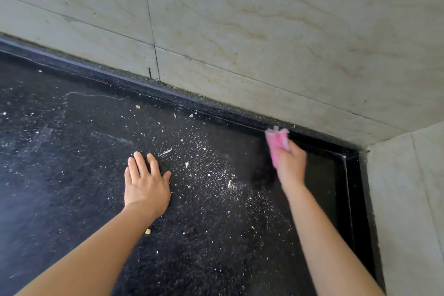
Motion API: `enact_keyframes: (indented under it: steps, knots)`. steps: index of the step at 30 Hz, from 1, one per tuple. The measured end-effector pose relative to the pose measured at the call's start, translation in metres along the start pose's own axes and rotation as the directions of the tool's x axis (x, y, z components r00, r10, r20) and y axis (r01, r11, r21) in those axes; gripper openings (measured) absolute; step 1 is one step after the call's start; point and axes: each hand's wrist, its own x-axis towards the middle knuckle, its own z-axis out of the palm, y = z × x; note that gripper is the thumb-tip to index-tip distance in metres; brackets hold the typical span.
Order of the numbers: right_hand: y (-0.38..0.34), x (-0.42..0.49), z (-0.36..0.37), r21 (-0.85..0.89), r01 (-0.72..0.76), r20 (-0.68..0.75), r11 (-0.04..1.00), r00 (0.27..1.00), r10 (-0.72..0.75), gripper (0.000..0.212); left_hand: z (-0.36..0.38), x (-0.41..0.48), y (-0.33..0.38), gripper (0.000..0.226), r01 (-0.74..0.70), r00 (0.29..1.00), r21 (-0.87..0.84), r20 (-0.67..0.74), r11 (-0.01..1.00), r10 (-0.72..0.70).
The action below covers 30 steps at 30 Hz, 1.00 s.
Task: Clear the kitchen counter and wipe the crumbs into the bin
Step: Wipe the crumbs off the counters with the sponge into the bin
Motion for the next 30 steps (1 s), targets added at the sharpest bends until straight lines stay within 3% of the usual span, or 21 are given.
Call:
enact_keyframes:
  steps: [3,5,8,10,12,14,15,17,20,23,25,27,30]
  knots:
    - [0.027,0.024,-0.022,-0.348,-0.156,-0.231,0.924,0.970,0.077,0.030,0.001,0.001,0.000,0.066,-0.003,1.000,-0.004,0.008,1.000,0.003]
    - [0.028,0.011,-0.003,-0.442,-0.208,-0.268,0.873,0.959,0.093,0.052,0.002,0.002,0.000,0.067,-0.006,1.000,-0.006,0.010,1.000,0.006]
    - [0.019,-0.039,0.053,-0.504,0.156,-0.027,0.850,0.980,-0.196,0.061,0.002,0.001,-0.002,0.066,-0.007,1.000,-0.014,0.007,1.000,0.007]
    - [0.014,-0.074,0.085,-0.494,0.317,0.179,0.809,0.948,-0.262,0.065,0.000,0.001,-0.002,0.066,-0.004,1.000,-0.016,0.010,1.000,0.005]
    - [0.008,-0.096,0.103,-0.426,0.388,0.366,0.817,0.900,-0.236,0.062,-0.003,0.000,-0.001,0.066,-0.004,1.000,-0.032,0.021,0.999,0.005]
    - [0.003,-0.107,0.104,-0.226,0.374,0.544,0.899,0.814,-0.202,0.045,-0.006,-0.003,-0.004,0.065,-0.009,1.000,-0.089,0.022,0.996,0.011]
    - [-0.002,-0.110,0.097,-0.117,0.335,0.567,0.935,0.795,-0.214,0.034,-0.008,-0.005,-0.007,0.063,-0.028,1.000,-0.131,0.004,0.991,0.029]
    - [-0.009,-0.106,0.071,0.022,0.244,0.463,0.969,0.857,-0.226,0.025,-0.009,-0.014,-0.017,0.059,-0.076,0.996,-0.224,-0.052,0.972,0.066]
    - [0.003,-0.073,0.008,-0.002,0.127,0.115,0.992,0.985,-0.125,0.044,-0.004,-0.034,-0.038,0.057,-0.140,0.984,-0.272,-0.143,0.952,0.104]
    - [0.036,-0.033,-0.057,-0.192,-0.056,-0.218,0.980,0.976,0.013,0.021,0.003,-0.054,-0.058,0.058,-0.088,0.989,-0.302,-0.140,0.949,0.047]
    - [0.059,-0.021,-0.089,-0.289,-0.327,-0.363,0.900,0.907,0.214,0.045,0.009,-0.062,-0.067,0.059,-0.067,0.993,-0.271,-0.113,0.960,0.038]
    - [0.071,-0.026,-0.097,-0.385,-0.461,-0.391,0.800,0.866,0.311,0.055,0.015,-0.067,-0.072,0.060,-0.059,0.996,-0.239,-0.077,0.969,0.042]
    - [0.071,-0.055,-0.060,-0.439,-0.230,-0.268,0.868,0.956,0.117,0.060,0.017,-0.068,-0.071,0.060,-0.039,0.998,-0.206,-0.052,0.978,0.029]
